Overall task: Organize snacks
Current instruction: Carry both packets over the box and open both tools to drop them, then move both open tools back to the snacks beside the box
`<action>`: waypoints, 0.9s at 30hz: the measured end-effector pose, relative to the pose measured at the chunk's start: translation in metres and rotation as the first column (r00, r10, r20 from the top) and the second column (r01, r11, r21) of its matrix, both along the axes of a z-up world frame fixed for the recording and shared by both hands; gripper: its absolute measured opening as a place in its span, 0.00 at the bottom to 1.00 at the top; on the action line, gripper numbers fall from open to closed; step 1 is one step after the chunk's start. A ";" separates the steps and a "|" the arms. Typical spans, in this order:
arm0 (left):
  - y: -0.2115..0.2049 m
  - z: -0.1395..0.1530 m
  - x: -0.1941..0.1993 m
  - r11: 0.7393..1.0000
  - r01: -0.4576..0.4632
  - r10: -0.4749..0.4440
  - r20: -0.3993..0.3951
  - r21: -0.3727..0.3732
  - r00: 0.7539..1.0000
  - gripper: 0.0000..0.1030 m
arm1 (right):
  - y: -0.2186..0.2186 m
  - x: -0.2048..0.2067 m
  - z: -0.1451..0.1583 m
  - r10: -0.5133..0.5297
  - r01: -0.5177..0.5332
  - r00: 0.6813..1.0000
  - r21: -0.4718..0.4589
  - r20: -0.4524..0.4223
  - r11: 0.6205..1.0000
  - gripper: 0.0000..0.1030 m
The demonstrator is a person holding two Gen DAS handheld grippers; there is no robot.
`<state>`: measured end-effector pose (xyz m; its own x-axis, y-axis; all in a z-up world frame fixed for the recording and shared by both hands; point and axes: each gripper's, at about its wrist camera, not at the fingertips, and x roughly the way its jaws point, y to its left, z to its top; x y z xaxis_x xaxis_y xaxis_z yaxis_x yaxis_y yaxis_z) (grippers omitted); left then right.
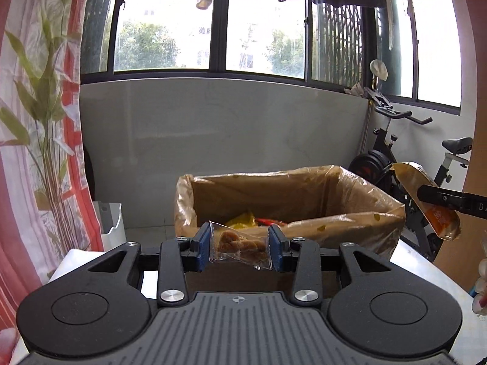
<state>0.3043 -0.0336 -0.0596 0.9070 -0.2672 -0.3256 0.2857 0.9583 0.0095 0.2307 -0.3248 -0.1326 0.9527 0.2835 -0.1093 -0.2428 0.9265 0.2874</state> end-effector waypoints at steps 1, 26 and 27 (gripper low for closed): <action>-0.006 0.007 0.010 1.000 0.013 -0.013 0.008 -0.001 1.000 0.40 | 0.003 0.011 0.011 0.008 -0.008 1.000 -0.007 0.016 1.000 0.38; -0.049 -0.010 0.138 0.999 0.001 -0.007 -0.157 -0.037 0.988 0.67 | 0.034 0.139 0.024 0.040 -0.056 0.986 -0.096 -0.164 0.994 0.50; -0.043 -0.009 0.133 0.999 -0.001 -0.005 -0.153 -0.041 0.988 0.67 | 0.033 0.134 0.026 0.044 -0.059 0.988 -0.094 -0.150 0.994 0.50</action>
<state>0.4375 -0.0771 -0.0683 0.8469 -0.2849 -0.4489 0.2825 0.9564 -0.0739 0.3647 -0.2922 -0.1066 0.9084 0.3126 -0.2777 -0.2524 0.9394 0.2319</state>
